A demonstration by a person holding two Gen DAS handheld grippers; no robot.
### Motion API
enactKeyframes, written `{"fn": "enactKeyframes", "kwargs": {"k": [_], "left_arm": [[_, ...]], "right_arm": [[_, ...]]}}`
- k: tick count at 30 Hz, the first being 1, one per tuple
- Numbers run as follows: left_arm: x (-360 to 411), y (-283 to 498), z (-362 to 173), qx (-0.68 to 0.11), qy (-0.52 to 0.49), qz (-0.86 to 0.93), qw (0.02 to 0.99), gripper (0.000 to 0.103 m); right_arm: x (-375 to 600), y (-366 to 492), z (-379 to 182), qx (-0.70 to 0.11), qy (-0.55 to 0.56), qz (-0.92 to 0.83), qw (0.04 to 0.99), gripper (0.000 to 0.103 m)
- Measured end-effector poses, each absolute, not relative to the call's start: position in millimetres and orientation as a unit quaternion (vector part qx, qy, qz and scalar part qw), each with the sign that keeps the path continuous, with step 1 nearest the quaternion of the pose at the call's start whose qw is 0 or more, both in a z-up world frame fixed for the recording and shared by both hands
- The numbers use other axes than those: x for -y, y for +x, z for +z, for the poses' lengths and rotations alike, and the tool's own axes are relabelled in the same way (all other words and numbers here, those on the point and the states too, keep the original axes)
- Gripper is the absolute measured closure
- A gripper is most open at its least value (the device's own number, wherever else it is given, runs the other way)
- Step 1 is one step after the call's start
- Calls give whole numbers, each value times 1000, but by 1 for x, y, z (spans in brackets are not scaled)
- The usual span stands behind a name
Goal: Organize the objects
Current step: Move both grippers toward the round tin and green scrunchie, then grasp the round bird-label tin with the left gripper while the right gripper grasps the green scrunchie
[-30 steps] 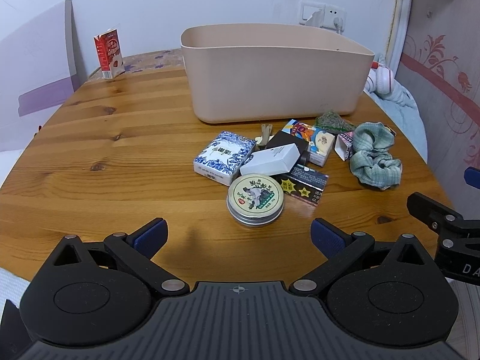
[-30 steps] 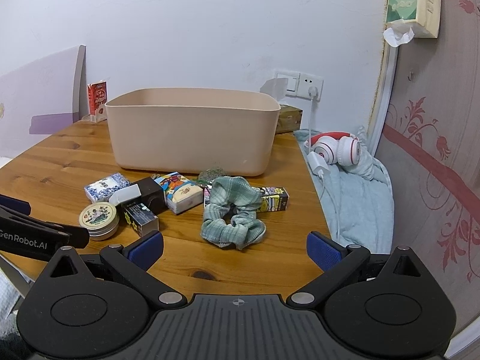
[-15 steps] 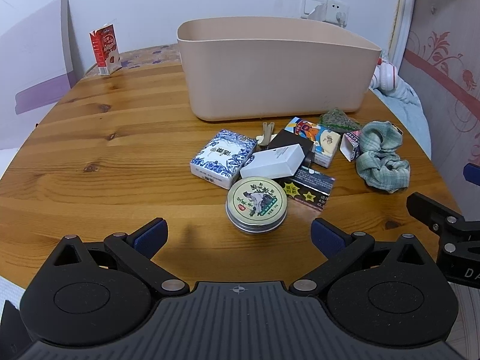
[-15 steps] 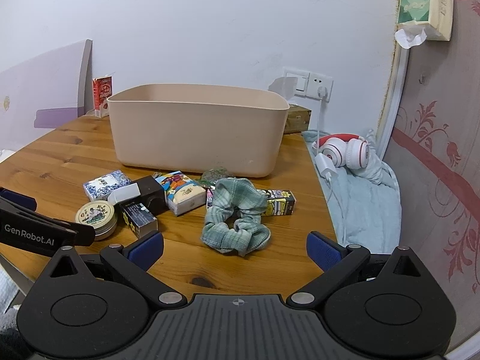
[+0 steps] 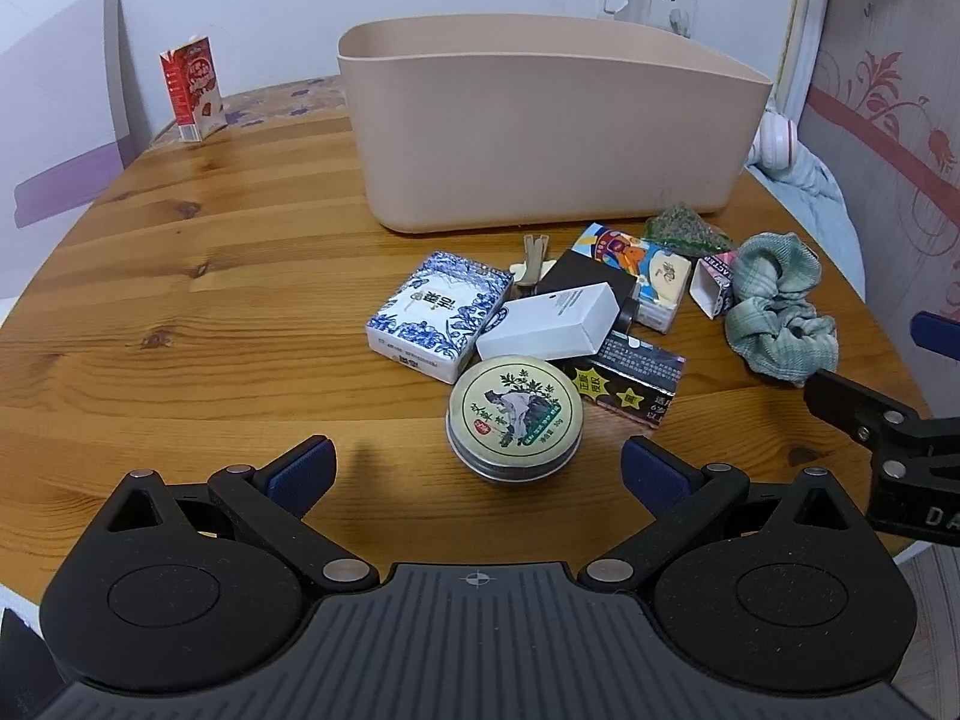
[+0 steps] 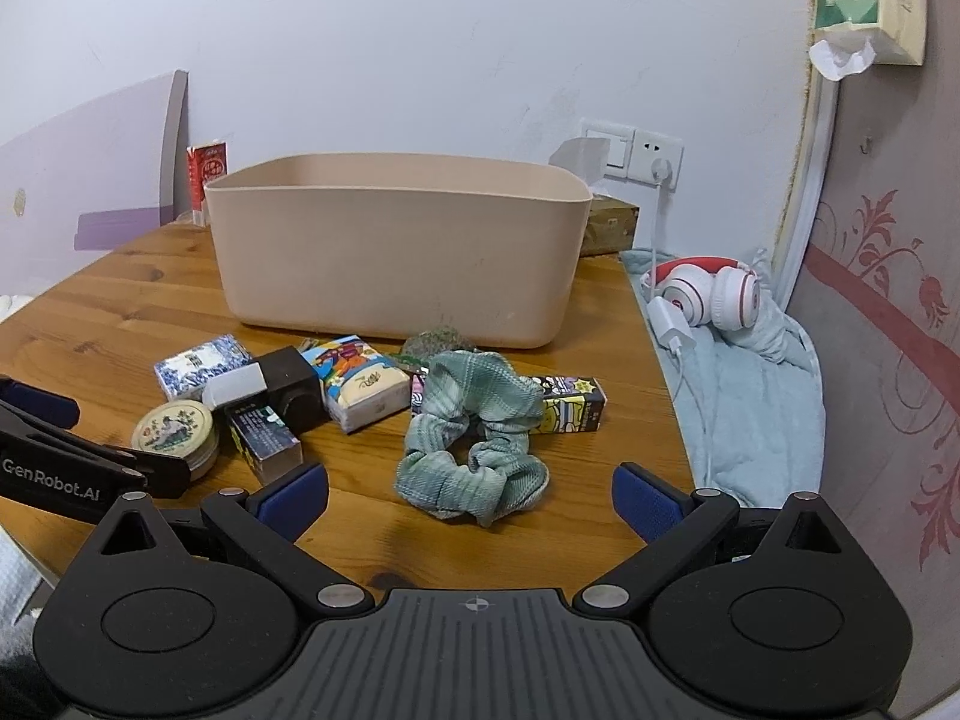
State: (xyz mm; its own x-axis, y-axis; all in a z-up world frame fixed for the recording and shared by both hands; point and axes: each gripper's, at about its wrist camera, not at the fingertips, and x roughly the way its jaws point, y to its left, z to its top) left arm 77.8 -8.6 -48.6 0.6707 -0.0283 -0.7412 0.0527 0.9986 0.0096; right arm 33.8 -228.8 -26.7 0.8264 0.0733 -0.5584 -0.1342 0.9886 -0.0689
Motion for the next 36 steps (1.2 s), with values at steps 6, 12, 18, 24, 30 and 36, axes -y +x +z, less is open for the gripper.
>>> {"fn": "enactKeyframes", "kwargs": {"k": [6, 12, 18, 24, 30, 36], "left_arm": [[8, 87, -56, -414, 1, -38, 910, 15], [11, 94, -61, -415, 12, -40, 909, 20], [10, 99, -61, -410, 18, -39, 911, 25], [10, 101, -62, -405, 24, -47, 913, 28], [12, 97, -60, -398, 31, -56, 915, 47], [9, 94, -60, -402, 30, -63, 913, 47]], "right_arm": [[227, 50, -35, -301, -61, 66, 949, 7], [226, 64, -45, -311, -68, 69, 945, 11], [225, 73, -52, -321, -69, 68, 942, 22], [224, 75, -56, -324, -71, 74, 940, 42], [220, 76, -55, -322, -79, 81, 940, 69], [215, 73, -55, -317, -87, 83, 941, 81]]}}
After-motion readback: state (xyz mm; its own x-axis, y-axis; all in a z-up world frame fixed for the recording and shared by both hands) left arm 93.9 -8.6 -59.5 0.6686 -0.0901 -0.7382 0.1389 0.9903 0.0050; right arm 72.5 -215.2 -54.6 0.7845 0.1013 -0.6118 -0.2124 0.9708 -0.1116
